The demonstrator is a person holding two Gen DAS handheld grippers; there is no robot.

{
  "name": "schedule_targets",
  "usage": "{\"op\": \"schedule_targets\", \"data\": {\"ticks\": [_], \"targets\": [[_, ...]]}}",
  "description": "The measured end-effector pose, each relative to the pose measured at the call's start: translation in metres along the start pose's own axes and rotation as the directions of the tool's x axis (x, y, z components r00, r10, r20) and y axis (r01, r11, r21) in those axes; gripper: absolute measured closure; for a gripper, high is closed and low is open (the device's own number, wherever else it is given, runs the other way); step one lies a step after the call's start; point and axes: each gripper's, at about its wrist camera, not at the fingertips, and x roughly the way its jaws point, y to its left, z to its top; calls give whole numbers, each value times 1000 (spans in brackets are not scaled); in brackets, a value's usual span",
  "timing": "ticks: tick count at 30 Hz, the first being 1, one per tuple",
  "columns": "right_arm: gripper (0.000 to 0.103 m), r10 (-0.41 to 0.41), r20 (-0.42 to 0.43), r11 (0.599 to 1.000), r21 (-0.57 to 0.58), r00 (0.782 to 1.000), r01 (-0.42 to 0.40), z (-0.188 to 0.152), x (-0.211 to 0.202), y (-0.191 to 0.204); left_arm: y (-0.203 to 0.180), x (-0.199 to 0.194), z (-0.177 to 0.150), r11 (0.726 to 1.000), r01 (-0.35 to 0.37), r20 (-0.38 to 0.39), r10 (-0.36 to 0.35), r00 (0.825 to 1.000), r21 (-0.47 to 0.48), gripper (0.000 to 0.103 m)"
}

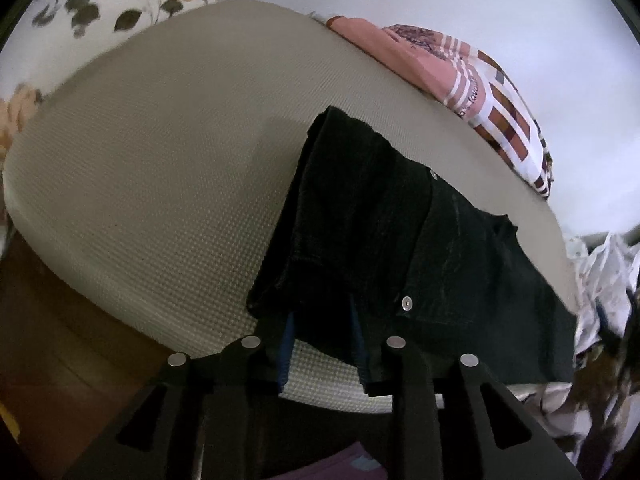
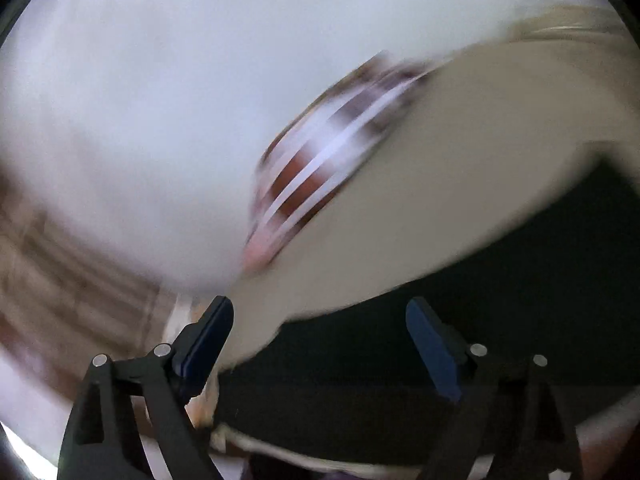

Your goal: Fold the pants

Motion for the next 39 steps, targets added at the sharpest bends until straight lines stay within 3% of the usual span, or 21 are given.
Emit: {"op": "schedule_targets", "data": {"ticks": [3,5,6,7,9,12,14,17,19,20,23,24,25,26,28,30,36,38,39], "targets": [[16,-46,-191,975,-222,981,3,-12,100,53,-3,-9,2,1000,-10,33,10,999,23,70],[21,-75,-298,941,-336,952,-31,-22,159,79,-3,-18,4,998,-47,77,45,996,30,64],[29,-74,-344,925,-373,936,-64,-27,180,88,-2,-27,6,998,-59,124,55,991,30,63],[42,-85,-379,906,-415,922,-87,-32,194,94,0,-34,8,998,-57,159,53,986,22,61],[51,-172,-401,846,-528,900,-74,-38,227,108,5,-44,11,999,-47,207,45,977,4,52],[51,-252,-433,781,-619,865,-82,-52,253,116,10,-49,13,999,-43,235,46,971,-21,47],[51,-282,-455,766,-636,845,-87,-48,263,112,12,-43,15,999,-47,213,51,976,-27,47],[52,-274,-532,778,-613,802,-141,-48,281,108,14,-32,15,998,-58,175,64,983,-39,47],[52,-356,-523,740,-664,774,-108,-53,303,107,17,-25,15,997,-59,145,66,987,-50,47],[52,-361,-550,746,-655,753,-120,-55,310,103,17,-23,14,997,-63,137,70,988,-56,47],[52,-311,-634,777,-599,708,-194,-60,318,101,19,-20,12,995,-74,125,82,989,-65,47],[55,-292,-656,773,-590,696,-233,-64,319,105,19,-20,12,995,-79,127,87,988,-66,47],[65,-282,-672,765,-588,684,-262,-68,319,109,19,-19,12,994,-84,128,92,987,-66,46],[69,-281,-673,753,-597,684,-277,-71,319,114,19,-18,13,994,-89,123,97,988,-68,45],[80,-283,-651,744,-612,705,-267,-70,322,116,20,-15,13,993,-93,109,101,989,-74,43],[92,-292,-600,749,-628,745,-211,-65,324,112,20,-12,12,992,-98,99,106,989,-78,43],[96,-275,-456,778,-623,846,-83,-52,322,99,26,-11,13,989,-111,104,121,987,-102,38],[96,-266,-448,806,-588,853,-58,-44,326,89,26,-10,13,988,-107,98,118,988,-108,38],[96,-279,-436,793,-608,856,-51,-46,327,90,26,-10,14,988,-110,100,120,988,-105,38]]}}
